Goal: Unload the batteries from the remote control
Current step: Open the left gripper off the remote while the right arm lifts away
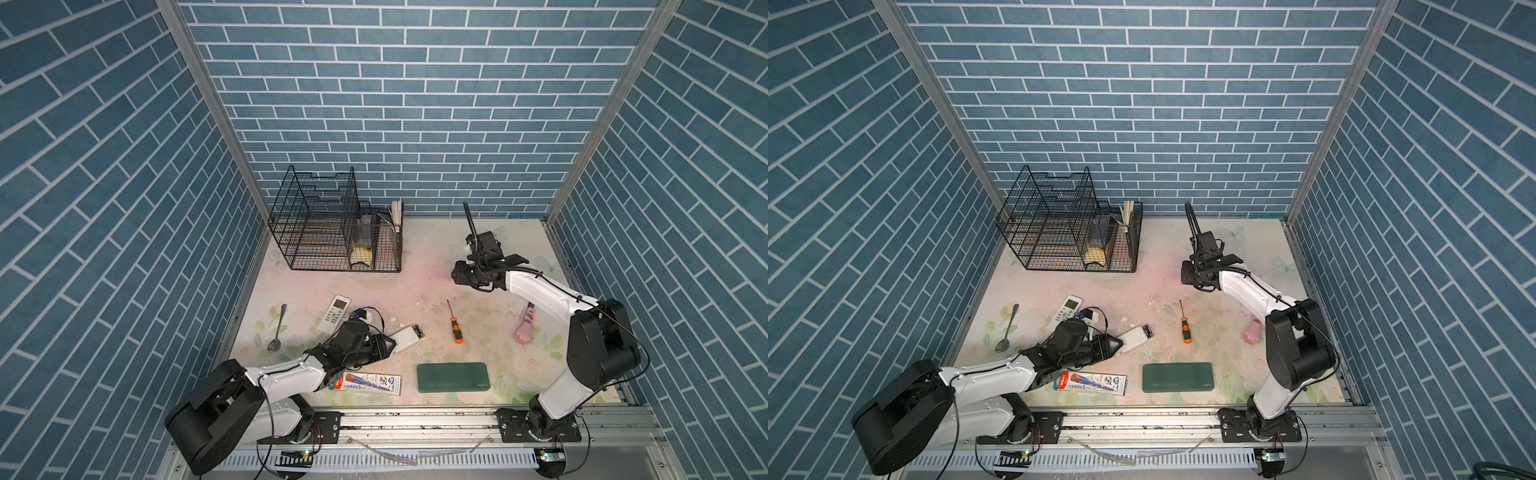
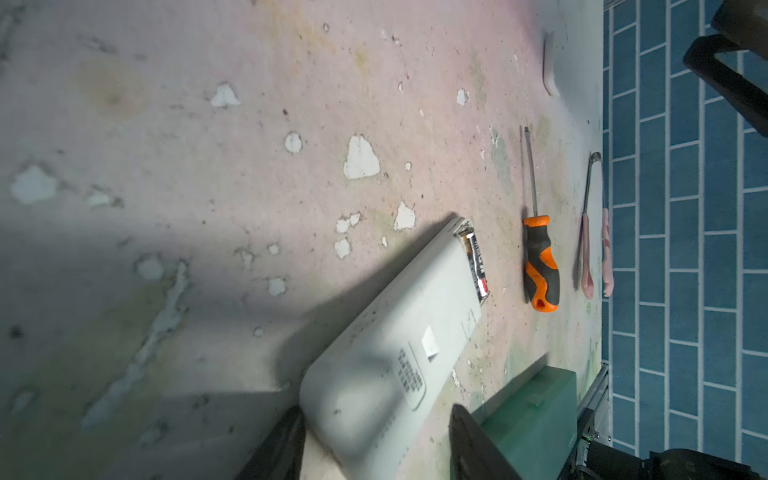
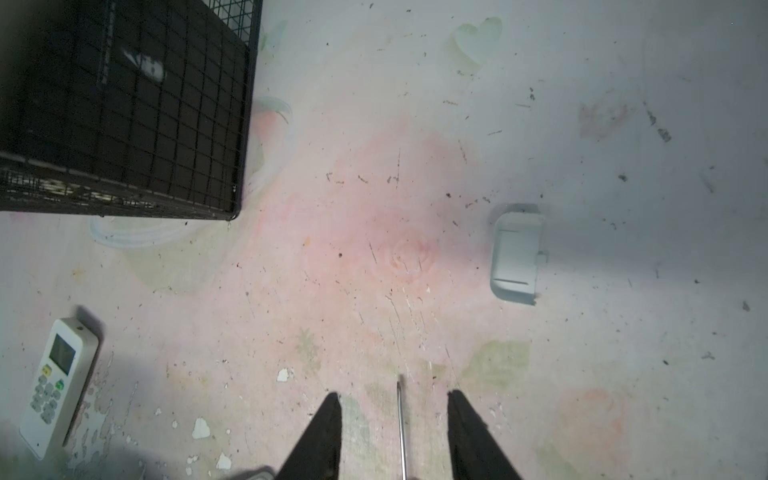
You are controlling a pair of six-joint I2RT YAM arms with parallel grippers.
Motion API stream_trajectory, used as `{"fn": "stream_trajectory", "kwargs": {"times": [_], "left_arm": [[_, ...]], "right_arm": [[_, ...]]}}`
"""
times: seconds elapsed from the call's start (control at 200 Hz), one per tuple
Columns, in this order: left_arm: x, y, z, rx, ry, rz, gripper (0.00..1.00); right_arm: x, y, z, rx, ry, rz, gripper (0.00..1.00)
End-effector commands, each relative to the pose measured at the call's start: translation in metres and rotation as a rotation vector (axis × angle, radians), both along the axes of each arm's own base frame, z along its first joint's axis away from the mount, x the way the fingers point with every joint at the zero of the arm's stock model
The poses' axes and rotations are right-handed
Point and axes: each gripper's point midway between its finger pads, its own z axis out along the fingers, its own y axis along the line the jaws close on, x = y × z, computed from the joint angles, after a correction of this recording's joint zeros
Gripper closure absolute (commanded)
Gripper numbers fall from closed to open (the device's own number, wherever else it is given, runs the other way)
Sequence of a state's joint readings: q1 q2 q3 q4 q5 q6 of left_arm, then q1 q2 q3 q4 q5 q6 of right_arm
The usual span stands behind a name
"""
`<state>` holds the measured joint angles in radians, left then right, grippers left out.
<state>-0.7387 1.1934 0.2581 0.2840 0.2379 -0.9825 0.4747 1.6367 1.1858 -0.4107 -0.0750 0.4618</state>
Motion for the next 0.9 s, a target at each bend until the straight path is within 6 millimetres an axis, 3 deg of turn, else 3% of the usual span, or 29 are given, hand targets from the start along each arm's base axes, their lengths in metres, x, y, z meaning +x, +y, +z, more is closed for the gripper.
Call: {"fn": "stream_trajectory", "kwargs": {"times": [0.0, 0.265, 0.44, 0.595, 0.77, 0.895], "left_arm": [[-0.013, 0.016, -0.017, 0.104, 0.076, 0.034, 0.42], [-0.018, 0.012, -0.014, 0.135, 0.095, 0.035, 0.41], [-0.009, 0.016, 0.004, 0.198, 0.054, 0.036, 0.39], [0.002, 0.011, 0.023, 0.211, 0.006, 0.025, 0.39], [0.02, 0.005, 0.054, 0.215, -0.063, 0.013, 0.38], [0.031, 0.006, 0.067, 0.18, -0.085, 0.036, 0.38]], "right_arm": [[-0.022, -0.004, -0.006, -0.022, 0.03, 0.028, 0.57], [-0.053, -0.008, -0.014, -0.059, 0.081, 0.069, 0.58], [-0.085, -0.004, -0.016, -0.098, 0.129, 0.121, 0.6], [-0.107, 0.001, -0.018, -0.111, 0.156, 0.136, 0.86], [-0.129, 0.015, -0.025, -0.087, 0.187, 0.167, 0.85], [-0.14, 0.032, -0.034, -0.093, 0.212, 0.208, 0.99]]}}
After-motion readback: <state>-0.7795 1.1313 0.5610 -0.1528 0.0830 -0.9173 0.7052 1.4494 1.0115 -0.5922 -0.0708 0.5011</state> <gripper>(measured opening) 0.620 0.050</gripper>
